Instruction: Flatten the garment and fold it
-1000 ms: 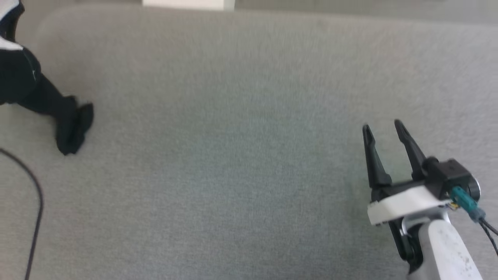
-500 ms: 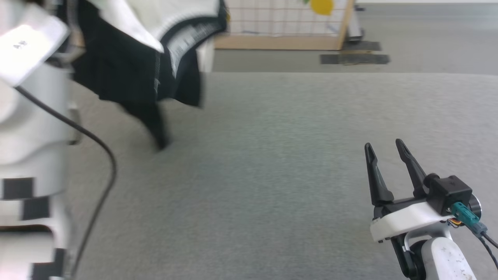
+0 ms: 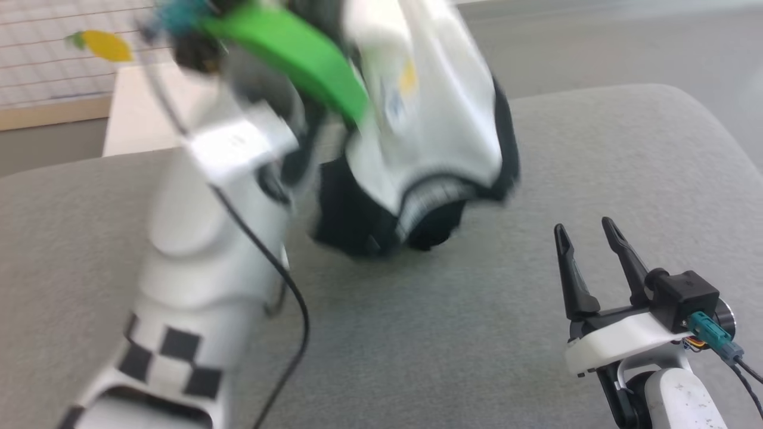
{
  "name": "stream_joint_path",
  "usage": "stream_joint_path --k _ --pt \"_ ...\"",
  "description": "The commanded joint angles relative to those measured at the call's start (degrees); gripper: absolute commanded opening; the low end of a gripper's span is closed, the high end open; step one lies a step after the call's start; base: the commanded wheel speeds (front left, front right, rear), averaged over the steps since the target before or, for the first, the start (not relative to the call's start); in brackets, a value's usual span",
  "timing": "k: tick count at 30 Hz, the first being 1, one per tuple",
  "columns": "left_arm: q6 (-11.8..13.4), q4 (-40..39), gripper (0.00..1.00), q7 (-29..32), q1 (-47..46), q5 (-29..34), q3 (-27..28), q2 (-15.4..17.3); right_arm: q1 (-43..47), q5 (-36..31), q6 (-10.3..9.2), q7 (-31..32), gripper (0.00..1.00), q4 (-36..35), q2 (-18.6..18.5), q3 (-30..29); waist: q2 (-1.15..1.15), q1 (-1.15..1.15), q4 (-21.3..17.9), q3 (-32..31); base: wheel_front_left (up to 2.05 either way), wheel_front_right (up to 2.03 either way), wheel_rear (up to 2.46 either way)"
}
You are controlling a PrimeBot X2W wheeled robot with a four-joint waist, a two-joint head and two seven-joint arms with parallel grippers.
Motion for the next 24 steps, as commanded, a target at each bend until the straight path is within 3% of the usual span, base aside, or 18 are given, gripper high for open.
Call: stream_joint_path --k 1,10,15,16,17,18,24 --pt "-0.26 1.62 0.0 0.97 2.46 -0.54 -1.26 -0.07 0.49 0.11 -0.09 0.17 1.0 -0.34 0.0 0.26 0.45 0.0 -2.23 0.55 0.0 0.0 0.0" --pt "-1.01 18.79 0.0 16.11 14.97 -0.24 -15.29 -0.82 0.02 0.49 -0.09 0.27 1.0 -0.51 0.0 0.97 0.45 0.0 -4.32 1.74 0.0 0.0 0.0" --pt "-1.88 23.78 0.0 23.16 17.73 -2.79 -19.58 -0.97 -0.11 0.84 -0.09 0.16 1.0 -0.32 0.0 1.54 0.45 0.0 -4.48 2.16 0.0 0.0 0.0" --pt "-1.96 24.07 0.16 23.82 17.98 -3.61 -19.85 -0.99 -0.12 0.89 -0.09 0.11 1.0 -0.23 0.0 1.59 0.45 0.0 -4.38 2.19 0.0 0.0 0.0" --pt "-2.02 24.1 0.67 23.98 18.02 -4.14 -20.09 -1.01 -0.13 0.93 -0.09 0.06 1.0 -0.14 0.0 1.59 0.45 0.0 -4.2 2.19 0.0 0.0 0.0" --pt "-2.03 23.84 1.0 23.36 17.91 -4.35 -20.12 -1.02 -0.14 0.94 -0.09 0.04 1.0 -0.06 0.0 1.55 0.45 0.0 -4.01 2.16 0.0 0.0 0.0" --pt "-0.55 18.7 1.0 8.79 16.31 -3.69 -16.82 -0.9 0.02 0.81 -0.09 0.03 1.0 -0.13 0.0 0.88 0.45 0.0 -1.87 1.62 0.0 0.0 0.0"
